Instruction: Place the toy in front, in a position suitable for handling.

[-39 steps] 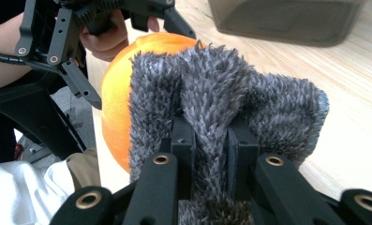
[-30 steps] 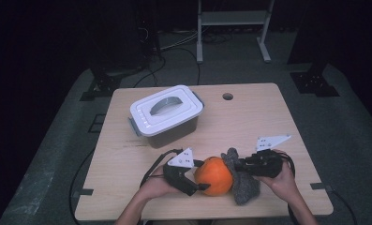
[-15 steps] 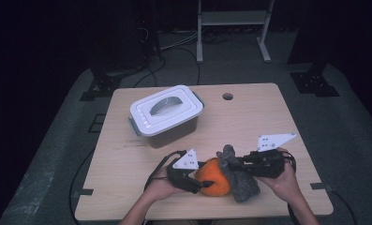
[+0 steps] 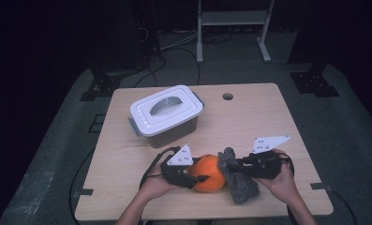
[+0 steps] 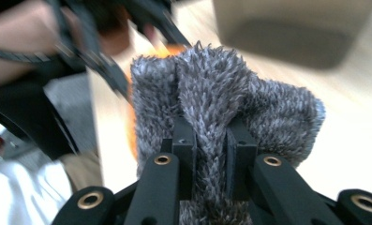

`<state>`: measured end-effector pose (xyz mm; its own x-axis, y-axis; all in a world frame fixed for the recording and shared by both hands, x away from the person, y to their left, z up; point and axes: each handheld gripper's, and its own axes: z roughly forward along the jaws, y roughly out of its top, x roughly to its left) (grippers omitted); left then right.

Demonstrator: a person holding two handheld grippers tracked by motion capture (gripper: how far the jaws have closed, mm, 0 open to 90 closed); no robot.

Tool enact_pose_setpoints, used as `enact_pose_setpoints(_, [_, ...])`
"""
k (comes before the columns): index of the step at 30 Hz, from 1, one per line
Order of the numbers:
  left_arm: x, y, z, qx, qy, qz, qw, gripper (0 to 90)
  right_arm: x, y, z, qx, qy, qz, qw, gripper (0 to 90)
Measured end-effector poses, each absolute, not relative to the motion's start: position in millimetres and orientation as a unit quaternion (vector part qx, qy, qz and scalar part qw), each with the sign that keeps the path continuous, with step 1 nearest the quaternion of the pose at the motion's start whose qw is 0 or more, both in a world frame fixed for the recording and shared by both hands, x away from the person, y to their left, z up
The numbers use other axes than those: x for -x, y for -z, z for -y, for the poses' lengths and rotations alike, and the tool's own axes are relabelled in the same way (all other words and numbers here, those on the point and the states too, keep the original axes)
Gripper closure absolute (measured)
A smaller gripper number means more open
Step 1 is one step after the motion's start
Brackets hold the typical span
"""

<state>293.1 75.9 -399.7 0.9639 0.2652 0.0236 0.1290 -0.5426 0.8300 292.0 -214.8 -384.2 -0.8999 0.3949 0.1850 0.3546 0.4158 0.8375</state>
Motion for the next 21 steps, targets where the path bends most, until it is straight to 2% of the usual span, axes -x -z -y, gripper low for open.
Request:
enact_pose_setpoints(3, [-291, 399, -73, -0.877, -0.079, -0.111, 0.461, 41.1, -285, 373, 206, -0.202, -0.505, -0.839, 0.024, 76.9])
enact_pose_setpoints(6, [-291, 398, -74, -0.875, -0.08, -0.115, 0.464, 41.2, -284, 377, 199, -0.198, -0.494, -0.846, 0.029, 76.8])
enact_pose_setpoints(13, [-295, 396, -80, -0.871, -0.076, -0.128, 0.468, 41.5, -294, 394, 210, -0.228, -0.478, -0.848, 0.022, 76.7])
enact_pose_setpoints(17, [-293, 397, -77, -0.873, -0.077, -0.125, 0.466, 41.2, -289, 383, 207, -0.216, -0.496, -0.84, 0.027, 76.7])
enact_pose_setpoints(19, [-293, 399, -75, -0.874, -0.077, -0.125, 0.463, 38.8, -287, 380, 202, -0.208, -0.498, -0.842, 0.026, 76.6])
enact_pose_setpoints(21, [-294, 401, -74, -0.876, -0.078, -0.124, 0.459, 32.4, -287, 383, 199, -0.207, -0.487, -0.848, 0.027, 76.6])
